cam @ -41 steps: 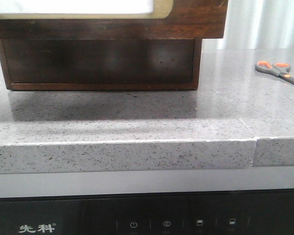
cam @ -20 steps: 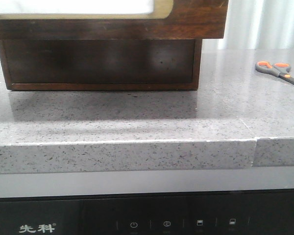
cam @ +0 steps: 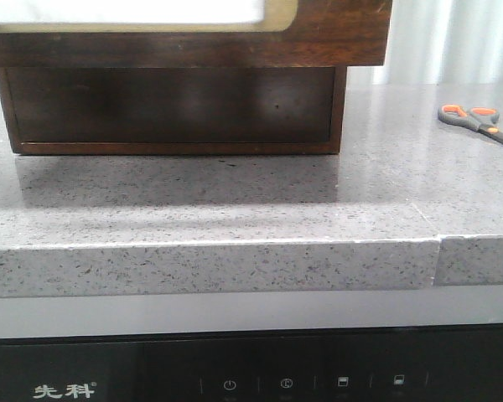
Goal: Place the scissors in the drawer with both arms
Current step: 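Lower the right gripper onto the orange-handled scissors and grasp them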
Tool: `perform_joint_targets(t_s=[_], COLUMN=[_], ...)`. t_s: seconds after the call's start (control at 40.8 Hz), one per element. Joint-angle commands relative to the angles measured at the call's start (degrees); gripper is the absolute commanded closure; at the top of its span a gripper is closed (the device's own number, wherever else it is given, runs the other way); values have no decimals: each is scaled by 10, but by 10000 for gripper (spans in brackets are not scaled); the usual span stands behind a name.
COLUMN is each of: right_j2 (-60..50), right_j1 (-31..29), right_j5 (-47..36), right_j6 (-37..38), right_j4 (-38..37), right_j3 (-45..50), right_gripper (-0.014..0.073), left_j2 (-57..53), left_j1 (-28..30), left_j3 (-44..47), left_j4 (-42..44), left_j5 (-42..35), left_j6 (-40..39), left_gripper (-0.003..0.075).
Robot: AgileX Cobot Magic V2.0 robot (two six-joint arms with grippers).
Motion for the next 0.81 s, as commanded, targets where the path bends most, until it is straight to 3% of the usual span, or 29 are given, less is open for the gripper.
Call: perform_joint_targets(t_s=[0.0, 0.196, 0.368, 0.589, 0.785], right_j2=[44, 165, 292, 434, 533], right_j1=[1, -27, -54, -54, -54], right_j5=[-5, 59, 124, 165, 179], right_j6=[-1, 4, 1, -91, -128], right_j4=[-13, -17, 30, 95, 127], right_j3=[-52, -149, -243, -355, -430], right_gripper=[76, 76, 76, 76, 76], left_j2=[1, 1, 1, 1, 1], left_j1=[-25, -26, -26, -26, -26], left_j3=[-19, -19, -19, -19, -19], left_j4=[-3, -3, -3, -3, -3], left_j5=[-67, -79, -80, -80, -80], left_j6=[-46, -78, -78, -78, -78], left_gripper=[259, 259, 259, 259, 259])
